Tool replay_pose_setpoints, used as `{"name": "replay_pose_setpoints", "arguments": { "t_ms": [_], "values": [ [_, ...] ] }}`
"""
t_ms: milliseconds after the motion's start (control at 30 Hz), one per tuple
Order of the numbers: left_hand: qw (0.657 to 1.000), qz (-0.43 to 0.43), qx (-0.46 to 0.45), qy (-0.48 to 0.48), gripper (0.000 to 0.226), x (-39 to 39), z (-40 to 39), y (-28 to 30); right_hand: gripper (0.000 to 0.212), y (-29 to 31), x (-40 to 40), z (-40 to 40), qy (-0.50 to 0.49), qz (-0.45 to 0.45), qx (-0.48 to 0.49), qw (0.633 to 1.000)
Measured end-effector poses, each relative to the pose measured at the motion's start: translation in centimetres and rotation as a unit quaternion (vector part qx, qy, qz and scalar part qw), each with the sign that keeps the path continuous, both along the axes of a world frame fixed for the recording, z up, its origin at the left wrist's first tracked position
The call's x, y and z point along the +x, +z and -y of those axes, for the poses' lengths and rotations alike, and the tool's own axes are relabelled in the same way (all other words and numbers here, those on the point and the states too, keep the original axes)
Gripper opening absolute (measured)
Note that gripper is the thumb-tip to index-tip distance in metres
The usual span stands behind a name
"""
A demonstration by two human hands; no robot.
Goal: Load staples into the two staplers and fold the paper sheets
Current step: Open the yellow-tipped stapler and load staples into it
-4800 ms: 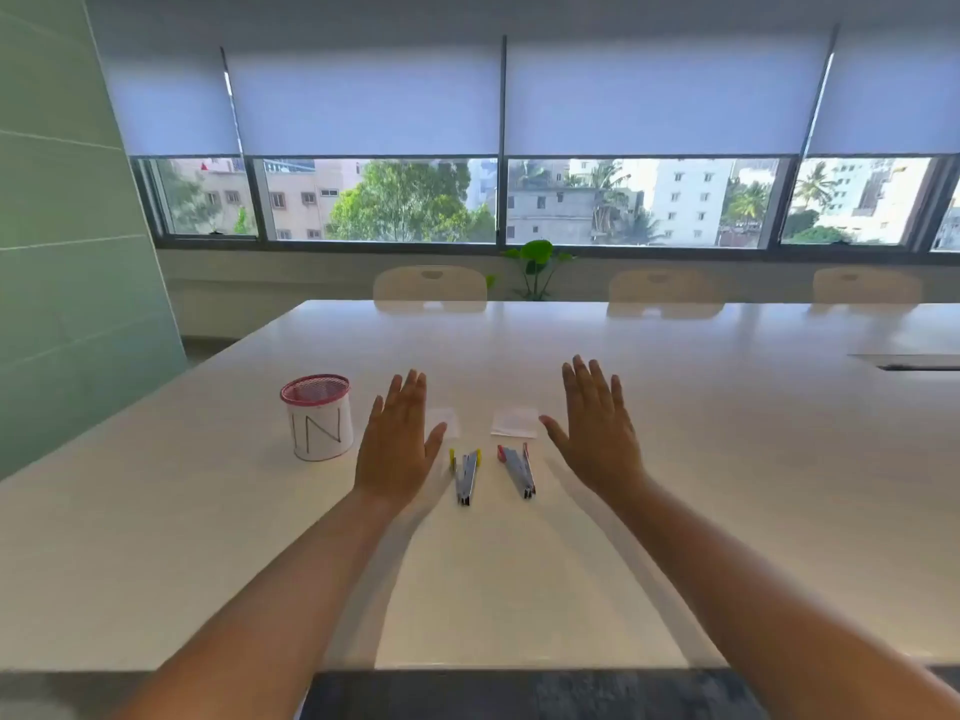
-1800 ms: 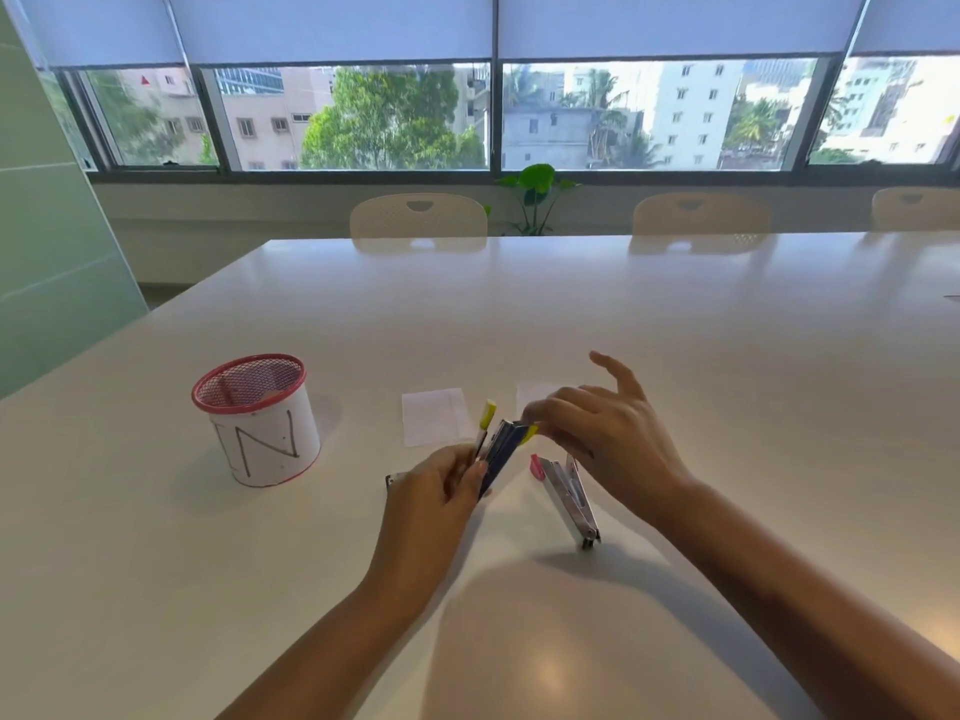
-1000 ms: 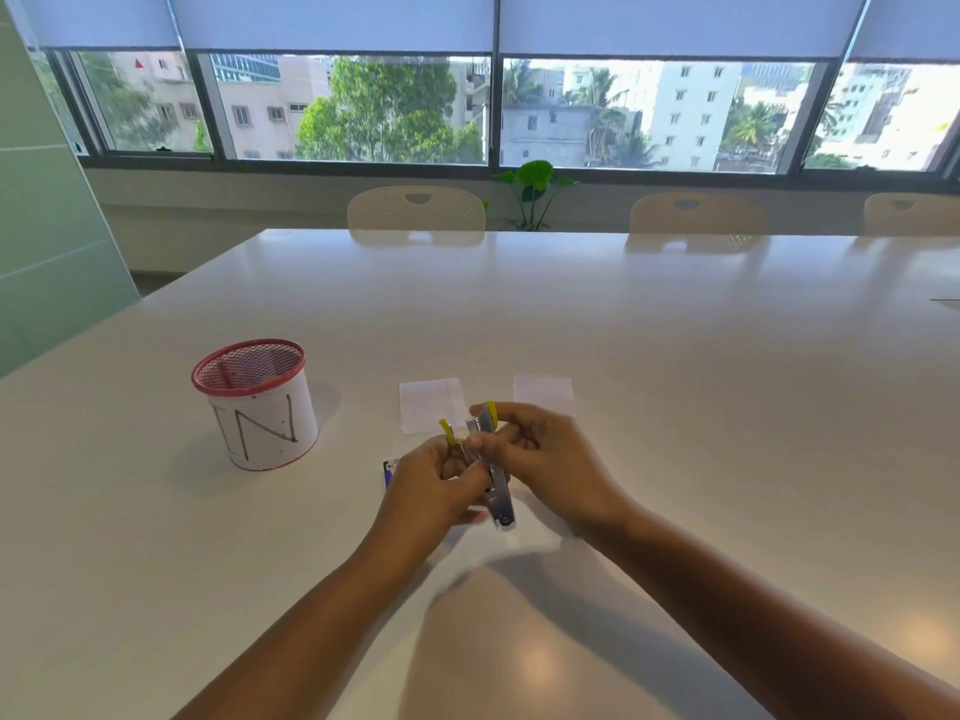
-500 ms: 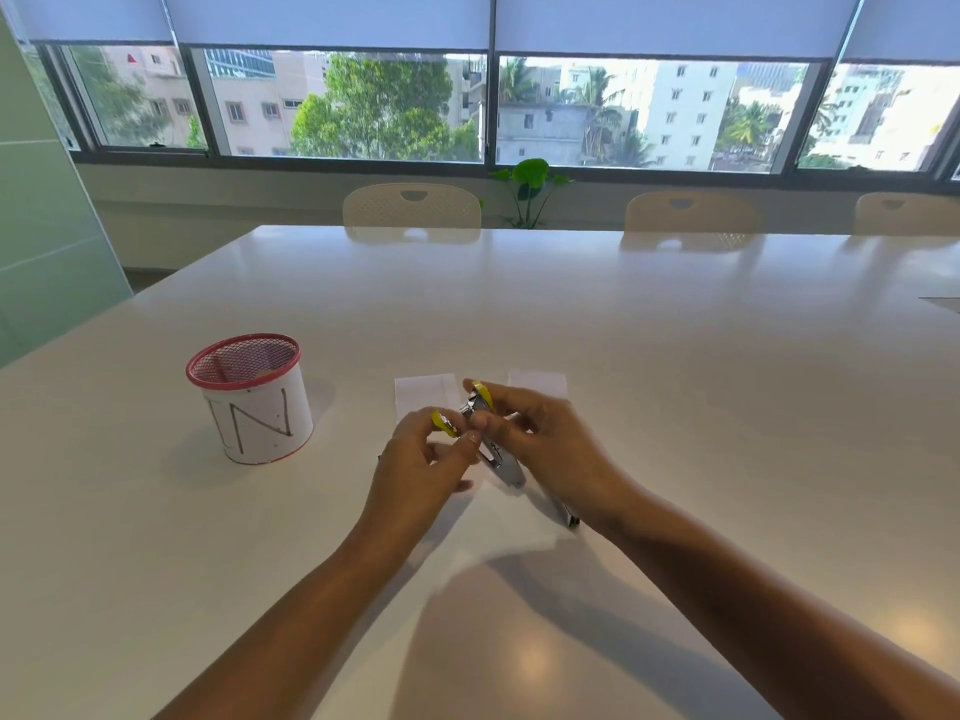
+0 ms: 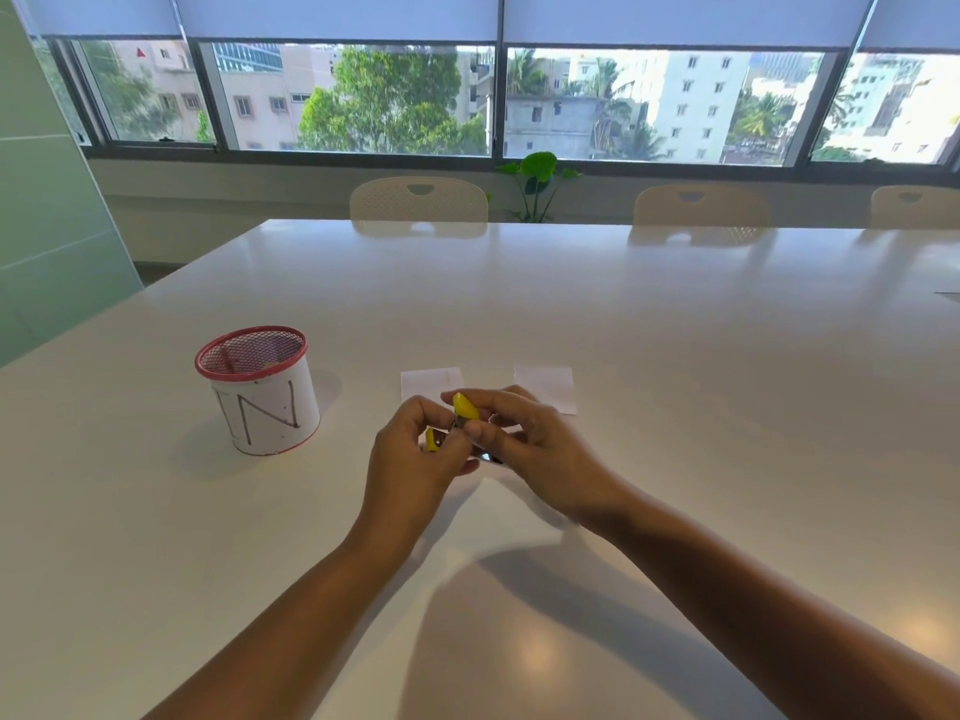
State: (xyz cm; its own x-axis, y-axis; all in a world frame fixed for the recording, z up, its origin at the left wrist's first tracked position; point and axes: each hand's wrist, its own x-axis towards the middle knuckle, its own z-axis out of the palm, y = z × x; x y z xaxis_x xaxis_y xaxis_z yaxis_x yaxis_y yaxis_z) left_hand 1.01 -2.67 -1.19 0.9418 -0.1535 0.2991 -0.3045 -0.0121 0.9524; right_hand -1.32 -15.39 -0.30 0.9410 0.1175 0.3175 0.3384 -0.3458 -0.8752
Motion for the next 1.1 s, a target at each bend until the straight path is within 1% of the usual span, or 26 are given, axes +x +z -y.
{"name": "replay_pose_setpoints", "arguments": {
  "t_ms": [67,167,367,500,567,600,667,700,733,767,833,900,967,1033,1100],
  "values": [
    [1.000,-0.004,-0.002,0.001,0.012,0.1,0.0,-0.1,0.025,-0.3,0.1,-0.2,-0.006,0.001,0.016,1.000],
    [1.000,-0.012,-0.005,-0.004,0.009,0.3,-0.1,-0.1,0.025,-0.3,0.1,-0.3,-0.005,0.005,0.033,0.999],
    [1.000,-0.006,0.005,0.014,0.010,0.0,0.0,-0.1,0.022,-0.2,-0.1,-0.6,-0.020,0.026,-0.011,0.999],
    [1.000,-0.002,0.012,0.015,0.010,0.1,0.0,0.0,0.023,-0.6,-0.4,-0.9,-0.028,0.050,-0.019,0.998],
    [1.000,-0.008,0.015,0.024,0.010,0.0,0.0,0.1,0.019,-0.7,-0.3,-1.0,-0.025,0.057,-0.018,0.998],
    [0.999,-0.023,-0.010,0.026,0.009,0.0,0.0,0.1,0.018,-0.5,-0.2,-1.0,-0.023,0.059,0.012,0.998],
    [0.991,-0.065,-0.116,0.023,0.006,0.0,-0.4,0.7,0.018,0.5,0.1,-0.5,-0.030,0.055,0.133,0.989],
    [0.984,-0.075,-0.160,0.020,0.009,0.1,-0.7,1.0,0.018,1.3,0.2,0.2,-0.035,0.044,0.200,0.978],
    [0.981,-0.075,-0.177,0.027,0.012,0.4,-1.1,1.3,0.018,2.1,0.3,0.9,-0.040,0.025,0.258,0.965],
    [0.979,-0.073,-0.190,0.031,0.014,0.7,-1.5,1.6,0.017,2.8,0.4,1.7,-0.042,0.006,0.301,0.953],
    [0.967,-0.077,-0.242,0.028,0.018,1.4,-2.2,2.1,0.013,3.3,0.4,3.1,-0.036,-0.022,0.327,0.944],
    [0.942,-0.099,-0.319,0.012,0.015,2.2,-3.0,2.3,0.010,3.2,0.5,3.6,-0.036,-0.027,0.288,0.957],
    [0.917,-0.121,-0.380,-0.011,0.007,2.7,-3.5,2.2,0.017,2.6,0.6,3.5,-0.044,-0.013,0.214,0.976],
    [0.901,-0.140,-0.409,-0.032,0.006,3.2,-3.5,1.8,0.030,1.9,0.7,3.5,-0.056,0.026,0.090,0.994],
    [0.895,-0.157,-0.416,-0.042,0.003,3.3,-3.2,1.5,0.034,1.0,0.6,3.0,-0.040,0.082,-0.055,0.994]
  ]
}}
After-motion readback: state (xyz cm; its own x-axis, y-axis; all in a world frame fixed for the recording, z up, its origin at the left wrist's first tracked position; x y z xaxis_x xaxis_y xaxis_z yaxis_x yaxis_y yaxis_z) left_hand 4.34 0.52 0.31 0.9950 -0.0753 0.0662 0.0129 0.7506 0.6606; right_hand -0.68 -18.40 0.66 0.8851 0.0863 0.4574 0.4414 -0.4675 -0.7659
